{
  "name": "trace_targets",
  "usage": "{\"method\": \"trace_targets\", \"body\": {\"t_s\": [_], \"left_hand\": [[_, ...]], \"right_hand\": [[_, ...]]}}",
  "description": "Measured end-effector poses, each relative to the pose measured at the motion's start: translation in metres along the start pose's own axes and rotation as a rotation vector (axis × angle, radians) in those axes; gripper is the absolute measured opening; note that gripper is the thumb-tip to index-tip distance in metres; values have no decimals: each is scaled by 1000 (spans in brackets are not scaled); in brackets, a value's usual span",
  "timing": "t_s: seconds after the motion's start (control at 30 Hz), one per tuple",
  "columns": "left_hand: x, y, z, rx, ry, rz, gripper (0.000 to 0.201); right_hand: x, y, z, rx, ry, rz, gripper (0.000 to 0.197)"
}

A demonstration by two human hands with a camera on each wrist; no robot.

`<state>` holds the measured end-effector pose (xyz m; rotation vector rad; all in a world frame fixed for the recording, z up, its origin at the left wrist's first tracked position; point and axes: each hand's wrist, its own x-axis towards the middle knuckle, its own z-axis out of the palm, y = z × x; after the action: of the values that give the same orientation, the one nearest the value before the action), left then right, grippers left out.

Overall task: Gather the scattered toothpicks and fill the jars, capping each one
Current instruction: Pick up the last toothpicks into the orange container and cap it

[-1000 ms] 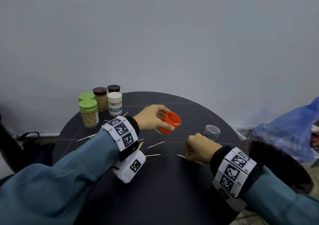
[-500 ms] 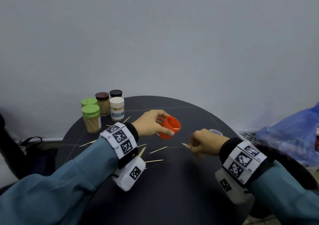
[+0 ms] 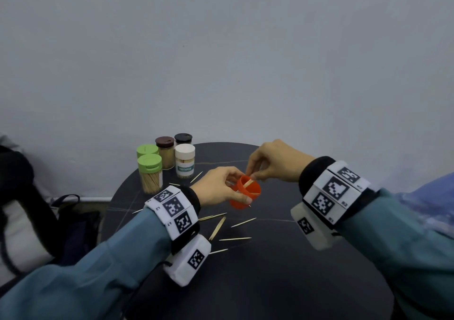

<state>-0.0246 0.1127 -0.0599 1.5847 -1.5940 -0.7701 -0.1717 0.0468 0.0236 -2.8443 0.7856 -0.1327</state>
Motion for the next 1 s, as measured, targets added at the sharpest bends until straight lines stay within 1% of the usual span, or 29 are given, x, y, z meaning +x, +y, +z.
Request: {"method": "trace_targets", "body": {"t_s": [0.1, 0.2, 0.27, 0.33, 0.43, 0.5, 0.57, 0.63, 0.73, 0.77, 0.87, 0.93, 1.0], "left_hand": [[-1, -2, -3, -13, 23, -14, 51], [-2, -5, -9, -28, 39, -26, 50], [-3, -6, -15, -23, 55, -35, 52], [-4, -7, -21, -19, 87, -46, 54], [-7, -8, -30, -37, 135, -66, 53], [-9, -9, -35, -62, 151, -80, 53], [-10, -9, -37, -71, 157, -85, 53], [-11, -8, -39, -68, 163, -82, 53], [-11, -7, -40, -66, 173, -79, 55], [-11, -6, -41, -60, 173, -81, 55], [-13, -6, -42, -50, 174, -83, 56], [-13, -6, -43, -53, 182, -85, 57], [-14, -6, -43, -56, 193, -86, 57]], "right_hand": [[5, -3, 0, 14, 91, -8, 12], [9, 6, 5, 68, 183, 56, 9], [13, 15, 14, 82, 184, 119, 10], [19, 24, 26, 58, 89, 182, 14], [28, 32, 47, -42, -160, 262, 27], [34, 30, 61, -109, -298, 276, 37], [39, 27, 74, -150, -372, 276, 44], [43, 25, 82, -167, -367, 267, 47], [48, 24, 84, -151, -271, 222, 49], [49, 23, 82, -152, -262, 202, 51], [54, 17, 79, -155, -323, 152, 58], [55, 15, 81, -168, -361, 125, 59], [55, 17, 82, -192, -377, 134, 59]]}}
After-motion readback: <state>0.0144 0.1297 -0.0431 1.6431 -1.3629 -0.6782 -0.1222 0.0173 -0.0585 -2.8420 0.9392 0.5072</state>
